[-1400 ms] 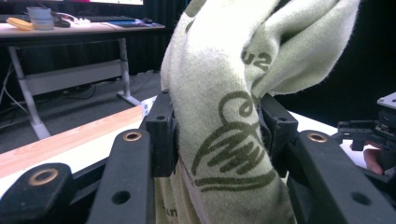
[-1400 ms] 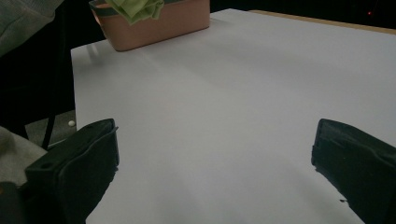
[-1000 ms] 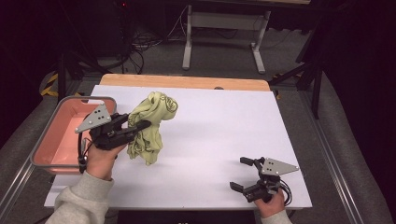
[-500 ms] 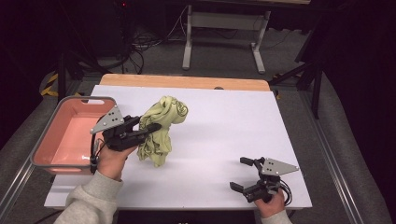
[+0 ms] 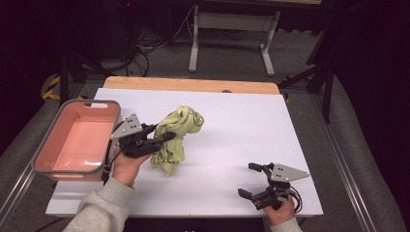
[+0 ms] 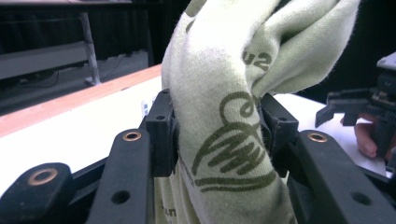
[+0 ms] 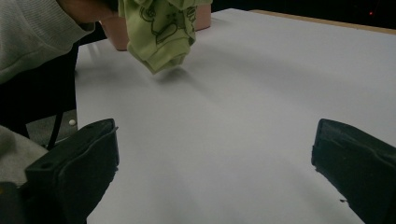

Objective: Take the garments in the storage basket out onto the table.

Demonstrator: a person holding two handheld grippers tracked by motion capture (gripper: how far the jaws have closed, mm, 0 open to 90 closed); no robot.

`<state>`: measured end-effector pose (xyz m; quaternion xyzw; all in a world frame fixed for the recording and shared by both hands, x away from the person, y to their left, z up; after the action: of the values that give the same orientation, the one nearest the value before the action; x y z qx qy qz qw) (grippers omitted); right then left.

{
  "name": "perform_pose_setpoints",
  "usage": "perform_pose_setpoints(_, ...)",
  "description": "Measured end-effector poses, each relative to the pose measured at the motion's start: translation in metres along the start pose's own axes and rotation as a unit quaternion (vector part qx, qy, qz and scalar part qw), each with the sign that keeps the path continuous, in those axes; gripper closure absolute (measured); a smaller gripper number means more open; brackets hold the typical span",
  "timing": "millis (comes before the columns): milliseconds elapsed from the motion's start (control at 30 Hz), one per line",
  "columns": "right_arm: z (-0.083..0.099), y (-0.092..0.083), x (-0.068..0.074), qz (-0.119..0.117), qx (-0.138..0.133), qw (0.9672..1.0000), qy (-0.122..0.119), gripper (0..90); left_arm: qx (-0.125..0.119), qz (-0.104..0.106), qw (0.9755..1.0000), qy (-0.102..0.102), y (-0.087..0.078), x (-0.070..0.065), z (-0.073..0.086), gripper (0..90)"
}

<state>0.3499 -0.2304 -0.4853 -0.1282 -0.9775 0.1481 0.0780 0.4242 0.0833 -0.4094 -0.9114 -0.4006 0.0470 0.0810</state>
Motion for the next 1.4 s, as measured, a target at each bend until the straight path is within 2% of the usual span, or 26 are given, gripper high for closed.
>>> perform_pose_setpoints(33, 0.0, 0.0, 0.0, 0.0, 0.0, 1.0, 0.0, 1.3, 0.0, 0.0, 1.0, 0.0, 0.0, 0.0, 0.0, 57.2)
perform_pose_setpoints(100, 0.0, 0.0, 0.0, 0.0, 0.0, 1.0, 0.0, 1.3, 0.018, -0.003, 0.9998, 0.01, 0.005, -0.002, 0.005, 57.2)
perform_pose_setpoints(200, 0.0, 0.0, 0.0, -0.001, 0.0, 1.0, 0.001, 1.3, 0.024, -0.008, 0.9994, 0.022, 0.008, -0.003, 0.008, 57.2)
perform_pose_setpoints(467, 0.0, 0.0, 0.0, -0.001, 0.001, 1.0, 0.001, 1.3, 0.044, -0.014, 0.9985, 0.029, 0.017, -0.003, 0.015, 56.7)
perform_pose_setpoints(633, 0.0, 0.0, 0.0, -0.001, 0.0, 1.0, 0.002, 1.3, 0.06, -0.023, 0.9968, 0.047, 0.026, -0.003, 0.02, 56.2)
perform_pose_setpoints(800, 0.001, -0.001, -0.001, 0.0, -0.001, 1.0, 0.002, 1.3, 0.073, -0.027, 0.9957, 0.049, 0.034, -0.002, 0.023, 55.8)
perform_pose_setpoints(967, 0.0, -0.002, -0.001, 0.0, -0.002, 1.0, 0.003, 1.3, 0.082, -0.026, 0.9953, 0.043, 0.04, -0.002, 0.026, 55.4)
perform_pose_setpoints(1400, 0.0, -0.002, 0.0, -0.002, -0.002, 1.0, 0.0, 1.2, 0.115, -0.032, 0.9919, 0.043, 0.054, 0.001, 0.039, 52.4)
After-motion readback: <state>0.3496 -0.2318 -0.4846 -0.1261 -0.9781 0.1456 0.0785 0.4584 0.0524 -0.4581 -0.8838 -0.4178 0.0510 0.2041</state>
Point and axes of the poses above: each handheld gripper's, and its own axes: y roughly forward along the jaws, z roughly out of its underside, x roughly to its left, the point moved 7 cm from there along y, roughly forward along the jaws, and after that the axes turned 14 degrees about -z, right-handed, at the moved point
